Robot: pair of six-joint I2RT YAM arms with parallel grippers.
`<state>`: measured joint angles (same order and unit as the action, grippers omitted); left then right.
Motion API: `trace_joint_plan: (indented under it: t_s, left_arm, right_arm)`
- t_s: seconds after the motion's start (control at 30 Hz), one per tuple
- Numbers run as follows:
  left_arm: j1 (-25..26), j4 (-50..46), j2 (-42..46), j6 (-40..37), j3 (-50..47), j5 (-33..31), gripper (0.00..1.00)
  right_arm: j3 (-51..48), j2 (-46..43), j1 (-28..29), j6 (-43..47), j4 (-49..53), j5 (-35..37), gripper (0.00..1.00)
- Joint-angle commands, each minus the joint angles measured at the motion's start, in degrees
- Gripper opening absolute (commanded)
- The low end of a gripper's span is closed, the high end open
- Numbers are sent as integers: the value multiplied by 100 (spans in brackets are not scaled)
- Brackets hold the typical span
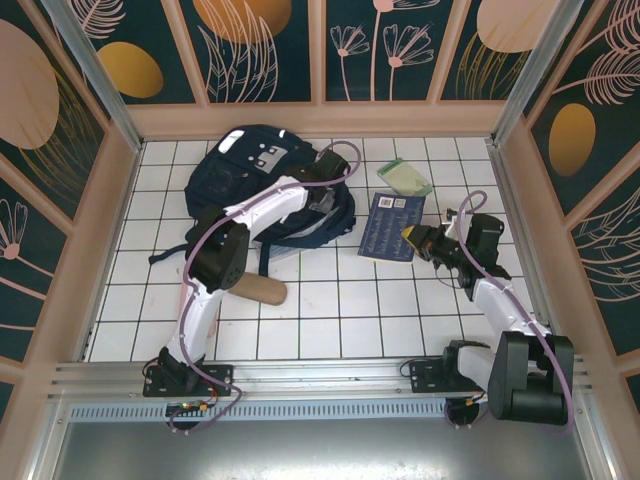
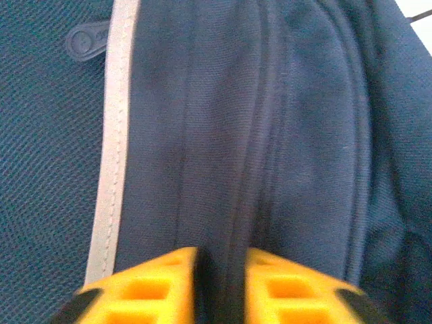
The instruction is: Pack books, pencil case, and school supplies into a backpack
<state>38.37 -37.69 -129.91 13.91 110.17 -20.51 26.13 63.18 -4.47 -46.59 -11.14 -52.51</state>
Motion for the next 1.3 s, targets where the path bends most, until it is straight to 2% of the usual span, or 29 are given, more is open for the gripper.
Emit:
trace_joint_plan:
  t_s: [0.0, 0.07, 0.23, 0.43, 0.6, 0.87, 1.1, 1.27]
  left_arm:
    - [-45, 15, 174, -121, 101, -318, 0]
    - [-64, 98, 374, -86, 106, -269, 0]
    - [-188, 135, 909, 58, 297, -12, 0]
    - [-490, 172, 1563, 202, 378, 740, 0]
    - [-902, 251, 2029, 336, 433, 1649, 0]
    - [-1600, 583, 2329, 776, 445, 3042, 0]
    - [-1915, 789, 2435, 1101, 488, 3650, 0]
    - [-1937, 825, 2416, 1262, 468, 3872, 0]
  right_arm:
    - [189, 32, 27, -180, -560, -62, 0]
    - [162, 66, 168, -343, -859, 29, 0]
    - [296, 105, 758, -435, -1389, 769, 0]
    - [626, 571, 1314, -534, -1916, 1404, 0]
    - [1013, 1461, 1724, -1063, -2643, 1520, 0]
    - [2103, 2904, 2475, -1589, -2953, 2158, 0]
    - [3278, 4299, 3083, -2062, -3250, 2623, 0]
    - [4267, 5299, 3419, -2511, -3325, 3046, 0]
